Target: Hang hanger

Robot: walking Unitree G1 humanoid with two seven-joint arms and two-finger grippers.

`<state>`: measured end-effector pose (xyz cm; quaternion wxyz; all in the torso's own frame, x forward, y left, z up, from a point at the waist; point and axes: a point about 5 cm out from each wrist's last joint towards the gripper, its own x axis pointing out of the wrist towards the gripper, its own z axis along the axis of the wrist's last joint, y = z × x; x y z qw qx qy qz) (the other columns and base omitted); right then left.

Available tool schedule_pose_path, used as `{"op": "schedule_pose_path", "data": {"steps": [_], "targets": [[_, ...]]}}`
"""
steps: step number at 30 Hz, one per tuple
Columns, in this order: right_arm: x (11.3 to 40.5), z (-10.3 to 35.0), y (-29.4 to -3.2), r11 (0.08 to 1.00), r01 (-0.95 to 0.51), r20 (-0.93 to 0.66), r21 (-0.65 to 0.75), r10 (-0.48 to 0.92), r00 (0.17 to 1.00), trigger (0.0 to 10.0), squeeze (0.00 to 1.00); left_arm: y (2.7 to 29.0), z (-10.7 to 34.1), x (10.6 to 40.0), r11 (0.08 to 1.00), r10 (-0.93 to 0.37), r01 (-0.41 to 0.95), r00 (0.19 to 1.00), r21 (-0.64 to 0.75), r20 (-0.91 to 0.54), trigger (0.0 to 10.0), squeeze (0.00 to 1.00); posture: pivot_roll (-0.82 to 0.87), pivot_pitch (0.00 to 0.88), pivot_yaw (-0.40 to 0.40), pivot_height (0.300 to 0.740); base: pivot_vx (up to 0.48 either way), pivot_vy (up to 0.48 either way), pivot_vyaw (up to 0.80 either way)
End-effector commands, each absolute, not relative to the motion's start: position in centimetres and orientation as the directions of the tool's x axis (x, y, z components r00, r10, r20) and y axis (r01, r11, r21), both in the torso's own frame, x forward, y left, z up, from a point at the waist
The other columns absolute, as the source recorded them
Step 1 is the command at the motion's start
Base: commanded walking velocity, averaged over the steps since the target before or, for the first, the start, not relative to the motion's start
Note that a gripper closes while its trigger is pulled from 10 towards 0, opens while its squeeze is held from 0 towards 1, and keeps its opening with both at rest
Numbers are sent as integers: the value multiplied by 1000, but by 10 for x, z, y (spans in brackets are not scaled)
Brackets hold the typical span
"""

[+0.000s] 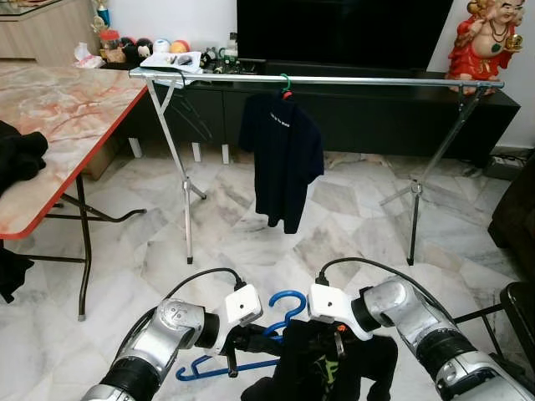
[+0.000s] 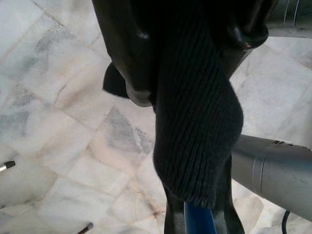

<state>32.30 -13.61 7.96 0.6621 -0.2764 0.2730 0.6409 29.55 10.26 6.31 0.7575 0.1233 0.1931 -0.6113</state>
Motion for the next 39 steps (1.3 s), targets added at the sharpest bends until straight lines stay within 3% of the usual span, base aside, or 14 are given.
{"op": "schedule_pose_path", "data": {"steps": [1, 9, 10, 11, 12, 15, 17, 23, 25, 26, 30, 33, 35, 39], "targets": [[325, 86, -134, 4, -1000, -700, -10, 714, 10, 10000, 1000, 110, 63, 301, 287, -858, 957, 237, -42, -455, 0, 0, 58, 56, -33, 740, 0, 0, 0], [327, 89, -139, 1, -1000, -715, -23, 699, 17, 10000, 1000, 110, 61, 301, 294, -857, 955, 245, -40, -453, 0, 0, 50, 54, -38, 740, 0, 0, 0], [327, 90, -140, 1, -1000, -717, -27, 697, 19, 10000, 957, 110, 61, 301, 295, -857, 955, 246, -40, -453, 0, 0, 47, 53, -39, 740, 0, 0, 0], [328, 92, -141, 2, -999, -720, -33, 694, 25, 10000, 573, 111, 61, 301, 298, -857, 954, 248, -40, -452, 0, 0, 46, 54, -39, 740, 0, 0, 0], [329, 92, -142, 3, -999, -721, -35, 693, 28, 10000, 573, 111, 60, 301, 299, -857, 953, 250, -40, -452, 0, 0, 45, 55, -40, 740, 0, 0, 0], [329, 94, -144, 8, -999, -722, -43, 691, 36, 10000, 98, 111, 60, 301, 308, -858, 951, 259, -41, -444, 0, 0, 41, 53, -41, 740, 0, 0, 0], [330, 94, -146, 16, -998, -720, -55, 692, 50, 10000, 0, 111, 60, 301, 317, -860, 948, 267, -43, -435, 0, 0, 36, 50, -41, 740, 0, 0, 0], [337, 104, -155, 79, -989, -694, -125, 705, 144, 10000, 0, 111, 59, 301, 350, -864, 935, 303, -47, -401, 0, 0, 29, 38, -47, 740, 0, 0, 0], [342, 112, -159, 131, -975, -666, -177, 713, 217, 10000, 0, 110, 59, 301, 376, -868, 925, 330, -57, -371, 0, 0, 26, 37, -47, 740, 0, 0, 0], [349, 122, -165, 215, -946, -617, -241, 719, 320, 10000, 0, 110, 58, 301, 394, -871, 916, 347, -73, -348, 0, 0, 24, 35, -50, 740, 0, 0, 0], [357, 138, -193, 367, -865, -541, -343, 675, 501, 10000, 0, 112, 55, 297, 409, -871, 908, 358, -93, -335, 0, 0, 16, 36, -56, 740, 0, 0, 0], [356, 141, -203, 406, -835, -521, -372, 653, 549, 10000, 0, 113, 53, 296, 417, -871, 903, 366, -99, -329, 0, 0, 13, 38, -59, 740, 0, 0, 0], [350, 139, -222, 481, -808, -495, -341, 639, 589, 10000, 0, 116, 52, 295, 427, -870, 898, 375, -108, -322, 0, 0, 13, 42, -62, 740, 0, 0, 0], [333, 122, -242, 483, -830, -556, -278, 624, 549, 10000, 0, 124, 56, 295, 431, -873, 894, 380, -120, -305, 0, 0, 12, 44, -63, 740, 0, 0, 0]]}}
